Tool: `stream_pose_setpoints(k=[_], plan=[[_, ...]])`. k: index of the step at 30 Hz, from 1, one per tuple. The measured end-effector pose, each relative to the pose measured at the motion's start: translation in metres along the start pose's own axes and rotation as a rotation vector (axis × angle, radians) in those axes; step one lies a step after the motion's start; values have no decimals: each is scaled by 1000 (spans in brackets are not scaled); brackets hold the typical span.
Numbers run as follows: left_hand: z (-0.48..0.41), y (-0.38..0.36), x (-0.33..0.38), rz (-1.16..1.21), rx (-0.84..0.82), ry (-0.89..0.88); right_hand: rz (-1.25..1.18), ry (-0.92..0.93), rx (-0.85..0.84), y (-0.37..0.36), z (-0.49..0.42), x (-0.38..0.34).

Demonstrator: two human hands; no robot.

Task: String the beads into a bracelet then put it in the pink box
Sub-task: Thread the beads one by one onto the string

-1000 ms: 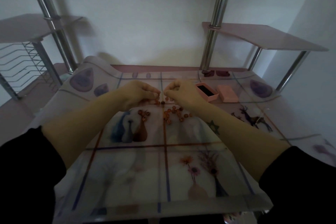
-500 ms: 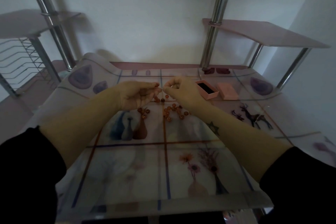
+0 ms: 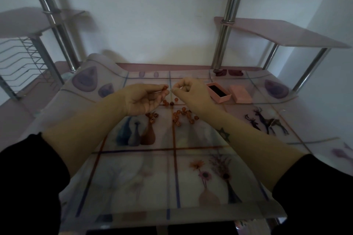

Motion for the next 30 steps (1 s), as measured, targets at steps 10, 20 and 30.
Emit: stream_pose_setpoints(k=[10, 20, 30], plan=[[-3, 1, -2, 25, -31, 8, -41, 7, 30, -1, 2, 2], [-5, 0, -5, 36, -33, 4, -53, 11, 52, -1, 0, 4], [-7, 0, -5, 52, -71, 8, -85, 20, 63, -3, 0, 7]])
Point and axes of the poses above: each hand's wrist, its own z-axis away from the middle knuckle, its own y-axis out of the back of the hand, x = y × z, the point moved 7 cm from there along -z, towards the middle knuckle, and after that the axes turned 9 degrees about z, right-handed, at the moved point
